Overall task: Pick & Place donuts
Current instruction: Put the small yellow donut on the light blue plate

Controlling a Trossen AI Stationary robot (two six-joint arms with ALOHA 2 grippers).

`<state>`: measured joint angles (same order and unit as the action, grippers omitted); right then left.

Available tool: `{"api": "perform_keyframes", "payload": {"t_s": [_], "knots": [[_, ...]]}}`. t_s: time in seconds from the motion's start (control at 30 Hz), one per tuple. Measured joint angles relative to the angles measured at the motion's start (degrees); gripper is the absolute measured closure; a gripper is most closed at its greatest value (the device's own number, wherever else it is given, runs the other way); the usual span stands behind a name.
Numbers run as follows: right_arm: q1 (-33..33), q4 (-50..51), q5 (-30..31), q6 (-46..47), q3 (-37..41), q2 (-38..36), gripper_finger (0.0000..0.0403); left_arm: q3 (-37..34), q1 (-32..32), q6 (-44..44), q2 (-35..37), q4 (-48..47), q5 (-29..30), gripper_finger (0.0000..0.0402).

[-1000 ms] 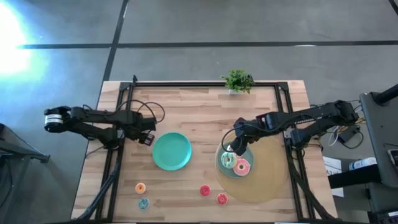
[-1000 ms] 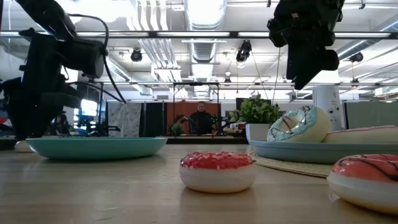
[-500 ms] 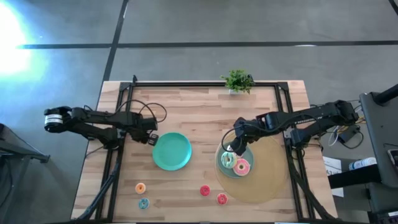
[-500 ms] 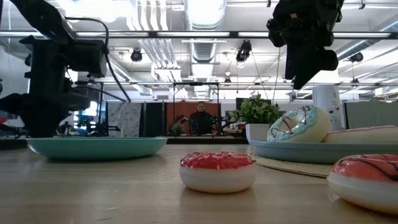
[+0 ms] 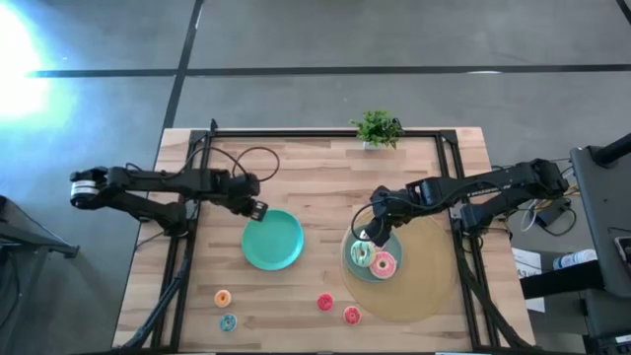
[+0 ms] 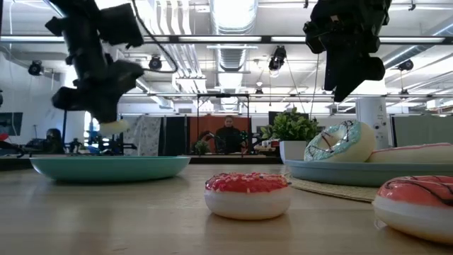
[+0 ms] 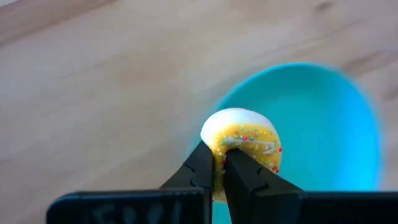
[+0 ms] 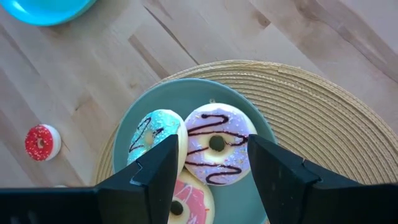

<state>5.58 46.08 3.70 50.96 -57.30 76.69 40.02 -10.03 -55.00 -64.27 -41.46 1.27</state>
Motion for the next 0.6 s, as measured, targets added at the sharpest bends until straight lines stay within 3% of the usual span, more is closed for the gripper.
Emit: {"api": "perform_keyframes", "payload": {"t_s": [0.37, 0.6], "knots": [[-0.01, -0.21, 0.41, -0.02, 0.04, 0.00, 0.0218, -2.36, 5.67, -3.41, -1.38, 7.50, -3.61, 0.0401], [-0.01, -0.41, 0.98, -0.20, 0.07, 0.00, 0.0218, -3.00, 9.37, -6.82, -9.89, 9.89, -5.11, 0.0369]]}}
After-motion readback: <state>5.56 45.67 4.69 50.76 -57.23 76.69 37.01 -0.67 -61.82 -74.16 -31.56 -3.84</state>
